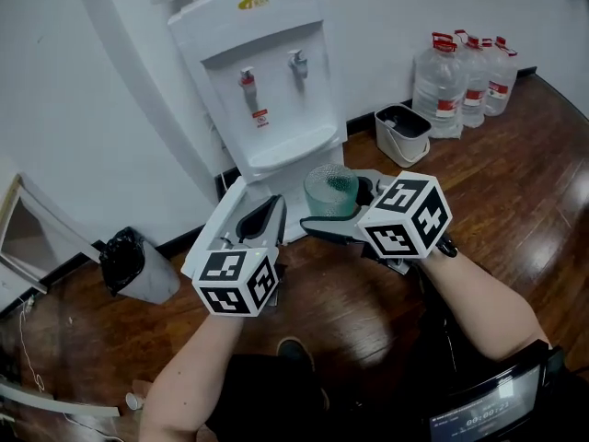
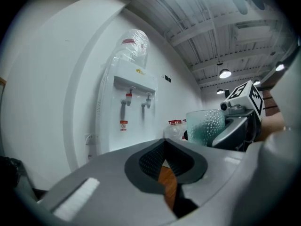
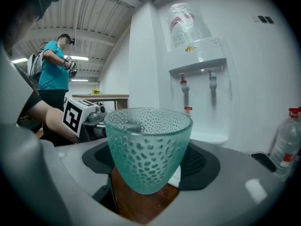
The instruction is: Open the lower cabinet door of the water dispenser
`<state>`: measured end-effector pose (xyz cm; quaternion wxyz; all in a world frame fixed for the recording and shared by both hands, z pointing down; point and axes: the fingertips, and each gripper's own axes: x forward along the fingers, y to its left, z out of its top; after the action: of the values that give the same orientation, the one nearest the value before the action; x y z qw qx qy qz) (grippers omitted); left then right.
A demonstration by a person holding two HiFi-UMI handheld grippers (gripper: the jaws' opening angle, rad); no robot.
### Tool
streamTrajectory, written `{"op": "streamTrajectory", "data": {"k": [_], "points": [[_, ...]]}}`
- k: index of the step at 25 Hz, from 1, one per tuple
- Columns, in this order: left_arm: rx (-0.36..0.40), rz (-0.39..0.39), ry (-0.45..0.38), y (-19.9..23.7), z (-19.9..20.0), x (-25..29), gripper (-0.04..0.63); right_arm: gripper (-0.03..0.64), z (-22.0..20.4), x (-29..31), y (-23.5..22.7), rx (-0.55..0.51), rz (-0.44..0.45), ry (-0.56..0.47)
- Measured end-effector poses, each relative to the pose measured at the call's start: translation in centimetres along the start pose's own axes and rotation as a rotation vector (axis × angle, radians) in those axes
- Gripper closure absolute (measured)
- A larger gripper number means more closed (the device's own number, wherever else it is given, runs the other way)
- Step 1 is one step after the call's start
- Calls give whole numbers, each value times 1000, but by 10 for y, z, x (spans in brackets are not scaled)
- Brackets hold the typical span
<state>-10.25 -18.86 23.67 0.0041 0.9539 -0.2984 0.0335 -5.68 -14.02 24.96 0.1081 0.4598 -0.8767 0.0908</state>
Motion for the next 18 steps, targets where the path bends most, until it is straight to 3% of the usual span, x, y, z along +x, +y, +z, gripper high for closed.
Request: {"op": "streamTrajectory", "data": {"k": [3, 4, 8, 11, 15, 18], "points": [[-64, -10, -31, -2, 1, 1, 472, 239, -1, 0, 2, -7, -11, -15], [-81, -26, -39, -4, 2, 2, 527, 239, 0, 1, 2, -13, -11, -22], [-33, -74, -21, -10, -3, 4, 588, 239, 1, 8, 3, -46, -2, -16], [-6, -89, -6, -10, -12, 5, 595, 239, 0, 14, 0, -31, -4, -26], [-30, -15, -38, 8, -24, 14, 595, 239, -11, 26, -14, -50, -31, -14], [-34, -14, -1, 11, -46, 23, 595, 239, -29, 36, -27, -14, -50, -13]]}}
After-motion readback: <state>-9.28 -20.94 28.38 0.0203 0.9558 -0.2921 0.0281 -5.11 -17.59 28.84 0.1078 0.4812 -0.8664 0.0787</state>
